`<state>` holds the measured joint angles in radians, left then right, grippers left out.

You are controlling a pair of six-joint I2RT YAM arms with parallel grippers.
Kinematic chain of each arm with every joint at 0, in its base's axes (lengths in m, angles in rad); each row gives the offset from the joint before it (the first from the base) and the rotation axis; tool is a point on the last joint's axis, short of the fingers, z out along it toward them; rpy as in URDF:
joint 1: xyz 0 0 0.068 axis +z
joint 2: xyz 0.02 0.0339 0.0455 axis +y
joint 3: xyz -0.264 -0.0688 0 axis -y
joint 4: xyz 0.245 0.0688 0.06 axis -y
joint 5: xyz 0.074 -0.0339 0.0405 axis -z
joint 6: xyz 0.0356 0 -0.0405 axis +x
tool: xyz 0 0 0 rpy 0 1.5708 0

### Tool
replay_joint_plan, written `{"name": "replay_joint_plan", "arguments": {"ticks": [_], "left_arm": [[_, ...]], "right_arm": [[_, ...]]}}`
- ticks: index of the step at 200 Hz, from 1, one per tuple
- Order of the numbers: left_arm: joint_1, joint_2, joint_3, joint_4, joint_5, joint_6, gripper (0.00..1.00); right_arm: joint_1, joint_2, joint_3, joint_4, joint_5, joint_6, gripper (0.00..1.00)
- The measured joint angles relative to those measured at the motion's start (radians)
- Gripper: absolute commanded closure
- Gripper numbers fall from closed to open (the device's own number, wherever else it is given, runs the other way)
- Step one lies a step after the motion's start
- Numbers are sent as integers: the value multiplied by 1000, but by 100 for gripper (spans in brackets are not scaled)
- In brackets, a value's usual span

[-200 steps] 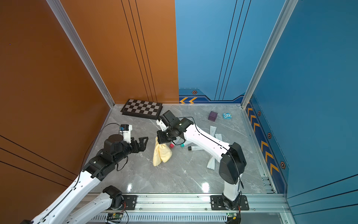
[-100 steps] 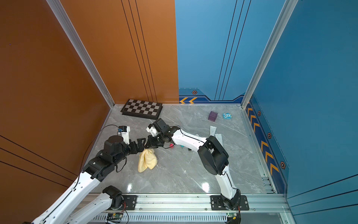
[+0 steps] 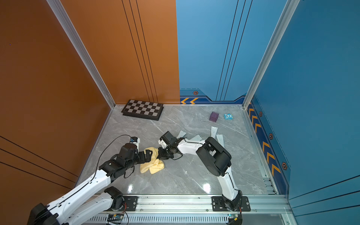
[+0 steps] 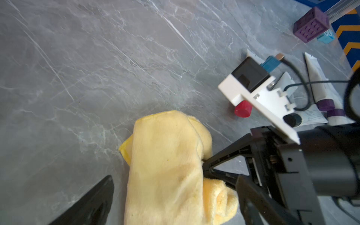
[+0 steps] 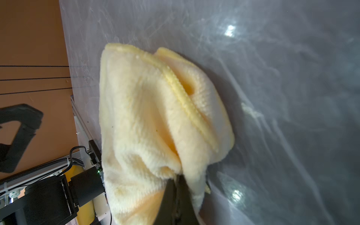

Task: Wipe the surface of the toothpaste tube
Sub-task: Place the cleaning item at the center of the board.

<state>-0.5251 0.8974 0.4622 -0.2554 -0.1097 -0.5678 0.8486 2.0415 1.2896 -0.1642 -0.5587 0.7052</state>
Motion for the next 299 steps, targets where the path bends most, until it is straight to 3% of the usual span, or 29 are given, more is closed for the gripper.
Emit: {"name": "replay_joint_plan", "arguments": {"ticks": [23, 72, 79, 122, 161, 201, 258, 299], "left_arm": [[-20, 33, -48, 71, 9, -26, 0], [-87, 170, -81, 162, 11, -57, 13], [-106, 195, -78, 161, 5, -57, 20], [-171, 346, -12, 152, -63, -43, 28], [-214, 463, 59, 154, -154, -35, 28], [-222, 510, 72, 197, -199, -35, 27], [-222, 525, 77, 218, -214, -36, 26], [-214, 461, 30, 199, -225, -71, 22]], "right_arm": [[-6, -8, -10, -11, 19, -9, 100], [-5, -10, -13, -11, 33, -21, 100], [-6, -10, -14, -11, 33, -24, 100], [-7, -13, -14, -18, 37, -28, 95], [-28, -61, -29, -49, 40, -34, 80], [-83, -214, -61, -118, 44, -60, 61], [-262, -404, -135, -169, 67, -89, 55], [-293, -431, -181, -202, 66, -115, 55]]}}
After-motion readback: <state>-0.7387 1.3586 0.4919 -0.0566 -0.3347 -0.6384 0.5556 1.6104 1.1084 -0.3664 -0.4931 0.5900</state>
